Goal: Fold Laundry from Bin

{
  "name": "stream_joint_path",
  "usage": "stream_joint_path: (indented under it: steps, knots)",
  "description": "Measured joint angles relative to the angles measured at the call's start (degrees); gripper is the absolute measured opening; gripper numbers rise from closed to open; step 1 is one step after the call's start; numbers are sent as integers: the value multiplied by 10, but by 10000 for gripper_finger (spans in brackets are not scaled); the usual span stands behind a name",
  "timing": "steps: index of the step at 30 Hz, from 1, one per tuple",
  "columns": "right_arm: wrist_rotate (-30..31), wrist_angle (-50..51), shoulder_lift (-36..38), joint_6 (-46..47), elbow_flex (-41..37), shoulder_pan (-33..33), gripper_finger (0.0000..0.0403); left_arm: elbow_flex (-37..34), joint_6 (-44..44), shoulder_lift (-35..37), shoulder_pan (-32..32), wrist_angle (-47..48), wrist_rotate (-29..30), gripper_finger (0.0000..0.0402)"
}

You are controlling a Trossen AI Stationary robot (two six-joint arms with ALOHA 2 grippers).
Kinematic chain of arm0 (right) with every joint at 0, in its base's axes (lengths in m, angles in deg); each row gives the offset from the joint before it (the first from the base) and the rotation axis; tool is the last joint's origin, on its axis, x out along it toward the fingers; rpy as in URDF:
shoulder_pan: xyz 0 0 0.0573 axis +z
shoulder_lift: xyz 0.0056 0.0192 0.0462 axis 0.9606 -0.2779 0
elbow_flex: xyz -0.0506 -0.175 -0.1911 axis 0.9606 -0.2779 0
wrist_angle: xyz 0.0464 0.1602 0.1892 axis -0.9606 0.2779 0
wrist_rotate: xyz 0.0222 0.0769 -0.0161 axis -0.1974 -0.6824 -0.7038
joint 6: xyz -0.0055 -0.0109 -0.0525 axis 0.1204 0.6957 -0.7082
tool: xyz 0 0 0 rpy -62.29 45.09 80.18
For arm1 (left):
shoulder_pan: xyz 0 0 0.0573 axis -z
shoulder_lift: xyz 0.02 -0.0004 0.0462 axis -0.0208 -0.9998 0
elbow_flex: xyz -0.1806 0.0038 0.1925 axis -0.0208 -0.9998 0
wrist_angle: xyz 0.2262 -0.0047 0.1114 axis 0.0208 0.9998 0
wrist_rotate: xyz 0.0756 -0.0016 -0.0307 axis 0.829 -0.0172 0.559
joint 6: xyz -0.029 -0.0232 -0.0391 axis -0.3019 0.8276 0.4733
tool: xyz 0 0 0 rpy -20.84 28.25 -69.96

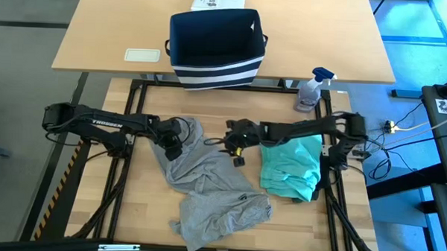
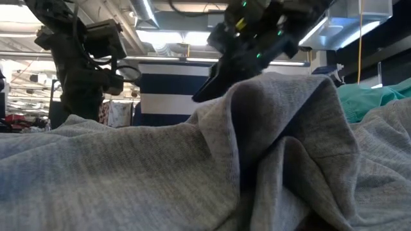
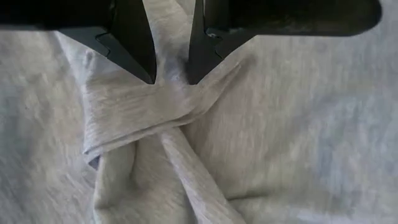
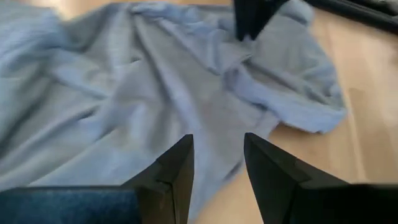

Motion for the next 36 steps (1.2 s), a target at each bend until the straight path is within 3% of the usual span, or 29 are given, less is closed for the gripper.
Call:
stream_joint_path:
  steps: [7,11,17,21,26,30,36]
  knots:
    - [-6,-54,-56,10,24,-47,140,0,-30,0,-4,0,15,8]
    - [-42,-53,-74,17,39,-59,140,0,-41,1,-13,8,36,2]
    - [-45,-62,-77,15,43,-59,140,22,-26,19,-13,45,149,1]
    - [-45,-67,-77,12,43,-59,140,69,20,42,7,146,233,0]
    - [-45,-68,-77,1,43,-60,140,143,149,54,42,322,313,0]
    - [-43,-78,-77,-15,43,-67,140,170,237,54,72,393,312,0]
    - [-39,-92,-77,-24,43,-86,140,172,366,50,108,491,233,0]
